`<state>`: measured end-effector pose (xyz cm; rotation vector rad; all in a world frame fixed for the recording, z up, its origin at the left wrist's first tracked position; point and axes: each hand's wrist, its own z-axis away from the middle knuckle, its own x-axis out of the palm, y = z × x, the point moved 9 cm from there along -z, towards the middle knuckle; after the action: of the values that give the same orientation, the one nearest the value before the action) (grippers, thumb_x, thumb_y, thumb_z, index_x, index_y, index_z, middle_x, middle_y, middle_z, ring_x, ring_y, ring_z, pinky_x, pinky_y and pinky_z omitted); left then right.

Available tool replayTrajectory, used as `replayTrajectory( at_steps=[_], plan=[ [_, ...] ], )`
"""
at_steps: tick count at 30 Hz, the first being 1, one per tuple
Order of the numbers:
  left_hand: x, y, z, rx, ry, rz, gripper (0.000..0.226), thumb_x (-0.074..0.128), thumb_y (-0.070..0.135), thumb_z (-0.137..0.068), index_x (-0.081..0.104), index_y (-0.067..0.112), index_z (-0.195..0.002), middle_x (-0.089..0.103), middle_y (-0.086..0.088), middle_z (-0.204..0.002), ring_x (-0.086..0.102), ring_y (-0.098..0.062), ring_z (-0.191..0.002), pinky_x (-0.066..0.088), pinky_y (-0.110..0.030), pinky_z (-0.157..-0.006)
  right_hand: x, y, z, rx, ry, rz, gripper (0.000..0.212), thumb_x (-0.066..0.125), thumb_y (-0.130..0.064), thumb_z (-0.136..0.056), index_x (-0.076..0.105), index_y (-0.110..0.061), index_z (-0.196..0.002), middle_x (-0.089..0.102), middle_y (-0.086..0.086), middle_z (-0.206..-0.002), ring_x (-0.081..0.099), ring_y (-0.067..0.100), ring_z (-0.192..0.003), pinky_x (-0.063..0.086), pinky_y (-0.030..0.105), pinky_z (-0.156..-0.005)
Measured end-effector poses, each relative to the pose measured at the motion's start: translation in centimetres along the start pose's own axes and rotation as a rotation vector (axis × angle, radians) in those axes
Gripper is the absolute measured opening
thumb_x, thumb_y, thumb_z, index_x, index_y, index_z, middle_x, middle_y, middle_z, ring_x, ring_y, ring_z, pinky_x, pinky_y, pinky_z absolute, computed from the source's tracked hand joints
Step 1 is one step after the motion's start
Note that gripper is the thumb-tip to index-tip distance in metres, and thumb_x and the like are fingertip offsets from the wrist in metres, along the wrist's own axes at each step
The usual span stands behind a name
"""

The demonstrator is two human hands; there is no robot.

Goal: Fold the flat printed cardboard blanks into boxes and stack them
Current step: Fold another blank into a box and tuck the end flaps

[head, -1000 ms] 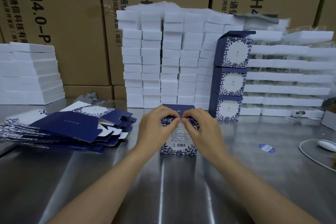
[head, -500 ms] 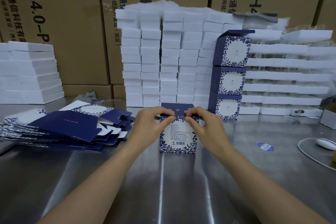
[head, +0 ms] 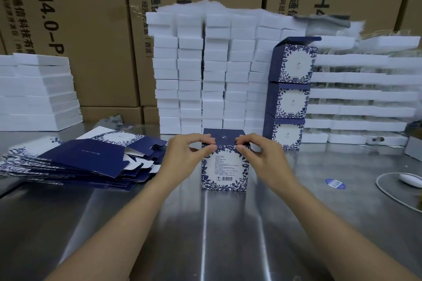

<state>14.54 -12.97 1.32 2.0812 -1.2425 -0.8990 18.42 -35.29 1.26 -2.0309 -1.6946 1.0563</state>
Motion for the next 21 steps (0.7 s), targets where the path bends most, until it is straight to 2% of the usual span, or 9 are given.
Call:
replayTrajectory(
  at_steps=[4, 7, 9, 12, 14, 16, 18, 19, 21],
  plan=[
    [-0.3, -0.9, -0.2, -0.047, -0.045, 0.077, 0.018, 0.089, 0.019, -0.085, 0.086, 0.028, -0.100, 0.081, 0.013, -0.110, 0.068, 0.002, -0.118, 0.063, -0.036, -0.095, -1.0, 0.1, 0.1, -0.033, 0.020, 0.055, 0.012, 0.080, -0.025, -0.094, 0.075, -0.034, -0.100, 0.074, -0.022, -0.107, 0.067, 0.002, -0.111, 0.054, 0.029, -0.095],
    [-0.2, -1.0, -0.2, -0.051, -0.065, 0.100, 0.017, 0.087, 0.017, -0.087, 0.085, 0.029, -0.099, 0.080, 0.019, -0.109, 0.067, 0.004, -0.120, 0.058, -0.035, -0.104, -1.0, 0.5, 0.0, -0.021, 0.000, 0.041, 0.012, 0.078, -0.024, -0.095, 0.074, -0.035, -0.101, 0.073, -0.022, -0.110, 0.066, 0.004, -0.114, 0.053, 0.038, -0.102],
    [-0.1, -0.9, -0.3, -0.045, -0.053, 0.099, 0.015, 0.086, 0.015, -0.087, 0.086, 0.025, -0.098, 0.081, 0.015, -0.107, 0.068, 0.002, -0.119, 0.054, -0.036, -0.109, -0.8, 0.7, -0.2, -0.006, 0.006, 0.031, 0.013, 0.079, -0.021, -0.095, 0.075, -0.033, -0.097, 0.074, -0.020, -0.107, 0.067, 0.006, -0.112, 0.054, 0.044, -0.101],
    [-0.2, -1.0, -0.3, -0.049, -0.052, 0.109, 0.015, 0.087, 0.016, -0.087, 0.086, 0.025, -0.099, 0.081, 0.016, -0.107, 0.069, 0.002, -0.119, 0.051, -0.037, -0.112, -0.7, 1.3, -0.4, 0.041, 0.013, -0.016, 0.009, 0.080, -0.019, -0.094, 0.078, -0.027, -0.097, 0.076, -0.016, -0.108, 0.069, 0.009, -0.113, 0.056, 0.046, -0.100],
    [-0.3, -1.2, -0.3, -0.057, -0.042, 0.122, 0.017, 0.088, 0.018, -0.086, 0.086, 0.029, -0.099, 0.080, 0.017, -0.109, 0.069, 0.002, -0.119, 0.052, -0.039, -0.112, -0.7, 2.3, -0.3, 0.131, -0.002, -0.166, 0.010, 0.079, -0.014, -0.095, 0.081, -0.023, -0.100, 0.077, -0.010, -0.107, 0.071, 0.014, -0.110, 0.062, 0.044, -0.092],
    [-0.5, -1.4, -0.2, -0.055, -0.016, 0.128, 0.018, 0.089, 0.019, -0.085, 0.086, 0.032, -0.097, 0.080, 0.017, -0.110, 0.069, 0.001, -0.118, 0.054, -0.042, -0.110, -0.6, 3.0, -0.1, 0.217, -0.022, -0.297, 0.013, 0.075, -0.011, -0.097, 0.081, -0.022, -0.101, 0.079, -0.002, -0.096, 0.073, 0.014, -0.099, 0.065, 0.038, -0.081],
    [-0.5, -1.8, -0.3, -0.061, 0.002, 0.148, 0.015, 0.089, 0.020, -0.085, 0.086, 0.029, -0.097, 0.080, 0.014, -0.112, 0.069, -0.002, -0.119, 0.055, -0.045, -0.106, -0.5, 3.0, -0.1, 0.239, -0.035, -0.316, 0.012, 0.073, -0.010, -0.099, 0.081, -0.019, -0.101, 0.078, 0.001, -0.086, 0.072, 0.011, -0.091, 0.066, 0.036, -0.077],
    [-0.4, -1.8, -0.3, -0.062, 0.011, 0.144, 0.014, 0.088, 0.021, -0.086, 0.086, 0.029, -0.096, 0.079, 0.012, -0.115, 0.069, -0.003, -0.120, 0.056, -0.043, -0.106, -0.4, 3.0, -0.2, 0.243, -0.032, -0.319, 0.011, 0.073, -0.009, -0.099, 0.080, -0.017, -0.101, 0.077, 0.001, -0.083, 0.072, 0.010, -0.089, 0.066, 0.036, -0.076],
    [-0.3, -1.8, -0.3, -0.065, 0.034, 0.088, 0.011, 0.086, 0.027, -0.089, 0.085, 0.034, -0.097, 0.073, 0.016, -0.122, 0.063, -0.001, -0.125, 0.051, -0.028, -0.105, -0.5, 2.9, -0.2, 0.253, -0.011, -0.328, 0.010, 0.073, -0.010, -0.099, 0.080, -0.016, -0.100, 0.078, 0.000, -0.085, 0.072, 0.011, -0.090, 0.066, 0.036, -0.077]
  ],
)
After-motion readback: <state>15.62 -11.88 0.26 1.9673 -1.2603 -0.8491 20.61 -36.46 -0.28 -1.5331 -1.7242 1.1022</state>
